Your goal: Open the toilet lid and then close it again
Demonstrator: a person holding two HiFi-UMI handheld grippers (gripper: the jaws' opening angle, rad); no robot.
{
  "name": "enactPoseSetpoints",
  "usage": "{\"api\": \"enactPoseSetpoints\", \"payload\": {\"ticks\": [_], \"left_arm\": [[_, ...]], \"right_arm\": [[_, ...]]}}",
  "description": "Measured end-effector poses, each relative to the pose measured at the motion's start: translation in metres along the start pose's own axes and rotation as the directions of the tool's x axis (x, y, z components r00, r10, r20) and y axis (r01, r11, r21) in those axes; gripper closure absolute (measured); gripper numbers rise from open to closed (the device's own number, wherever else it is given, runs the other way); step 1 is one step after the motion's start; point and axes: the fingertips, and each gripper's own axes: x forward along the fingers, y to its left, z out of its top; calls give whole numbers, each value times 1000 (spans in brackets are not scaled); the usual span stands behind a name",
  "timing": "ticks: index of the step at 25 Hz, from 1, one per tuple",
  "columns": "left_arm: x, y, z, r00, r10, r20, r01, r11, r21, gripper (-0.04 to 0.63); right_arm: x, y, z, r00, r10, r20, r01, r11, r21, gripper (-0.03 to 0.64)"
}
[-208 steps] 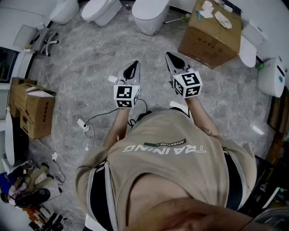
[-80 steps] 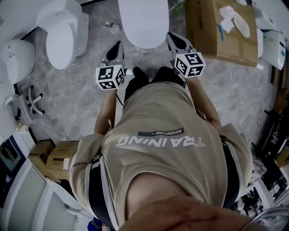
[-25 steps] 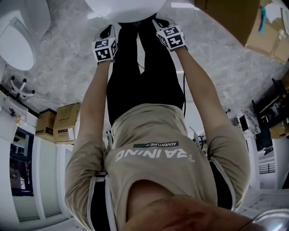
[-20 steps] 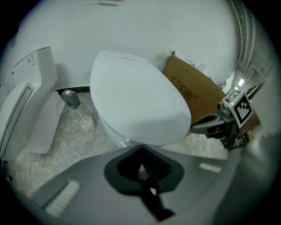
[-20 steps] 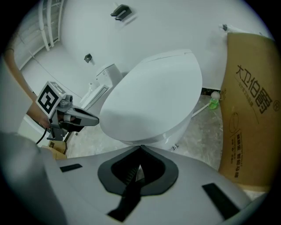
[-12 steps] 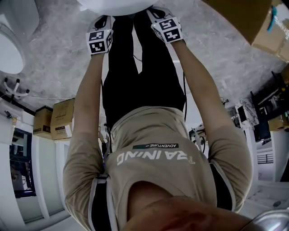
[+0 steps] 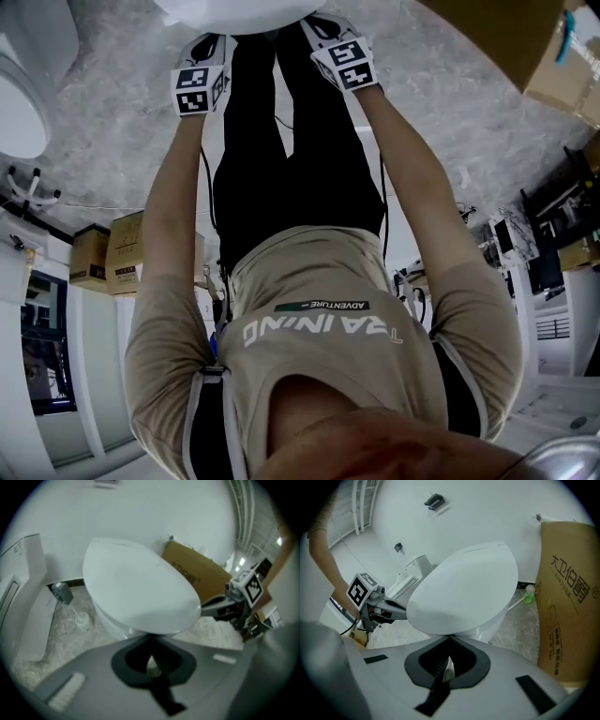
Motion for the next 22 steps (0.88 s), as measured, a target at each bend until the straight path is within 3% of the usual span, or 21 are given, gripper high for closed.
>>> {"api": "enactPoseSetpoints", "payload": {"ticks": [5, 16, 22], "left_arm": [[-6, -4, 5, 1000, -27, 1, 27, 998, 52, 594], [-55, -18, 34, 996, -61, 57, 56, 995, 85, 594], [-84, -28, 58, 996, -77, 53, 72, 993, 98, 594]], "right_arm": [[-9, 2, 7, 1000, 2, 29, -1, 1000, -16, 606], [-52, 23, 43, 992, 52, 116, -51, 999, -16, 606], [-80, 33, 70, 988, 35, 149, -38, 999, 19, 606]]}}
